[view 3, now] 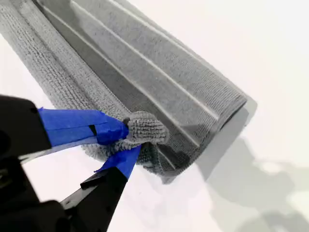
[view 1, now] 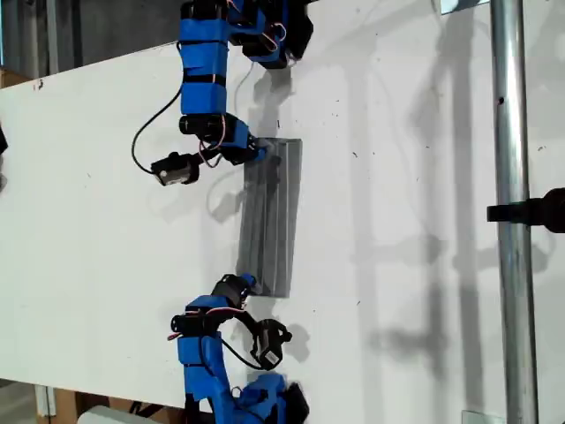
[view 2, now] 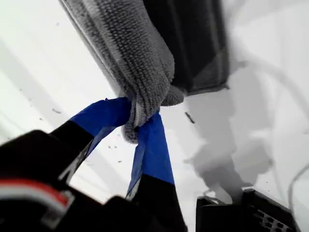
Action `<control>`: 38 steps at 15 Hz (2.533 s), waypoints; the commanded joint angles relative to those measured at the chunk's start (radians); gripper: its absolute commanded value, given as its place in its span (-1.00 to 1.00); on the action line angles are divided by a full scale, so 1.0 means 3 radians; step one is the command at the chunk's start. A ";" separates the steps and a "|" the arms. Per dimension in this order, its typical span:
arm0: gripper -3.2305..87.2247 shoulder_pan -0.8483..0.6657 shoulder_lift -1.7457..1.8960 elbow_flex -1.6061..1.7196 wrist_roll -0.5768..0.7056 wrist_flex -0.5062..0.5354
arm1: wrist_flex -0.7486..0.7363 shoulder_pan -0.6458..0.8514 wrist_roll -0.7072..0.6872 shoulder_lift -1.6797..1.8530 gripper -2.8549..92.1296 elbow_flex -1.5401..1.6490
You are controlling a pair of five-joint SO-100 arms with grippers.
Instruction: Grasp corners of a towel and fold twice.
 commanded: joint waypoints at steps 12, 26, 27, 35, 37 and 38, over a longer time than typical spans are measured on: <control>-0.98 0.0363 -0.0445 0.0123 -0.0256 -0.0026 | 0.0020 -0.0568 0.0097 -0.0005 -0.94 0.0634; -0.50 0.1120 0.2327 0.1560 -0.1104 0.0608 | 0.0879 -0.1079 0.1084 0.1938 -0.35 0.0966; -0.57 0.1237 0.2807 0.2015 -0.1243 0.0363 | 0.0772 -0.1104 0.1273 0.2434 -0.38 0.1319; -0.55 0.1662 0.6346 0.4244 -0.1641 -0.0337 | -0.0987 -0.0496 0.1841 0.2424 -0.08 0.2638; -0.55 0.1662 0.6346 0.4285 -0.1682 -0.0337 | -0.1452 -0.0302 0.1825 0.1836 -0.07 0.2608; -0.55 0.1662 0.6346 0.4300 -0.1723 -0.0327 | -0.1646 -0.0251 0.1831 0.1462 -0.08 0.2541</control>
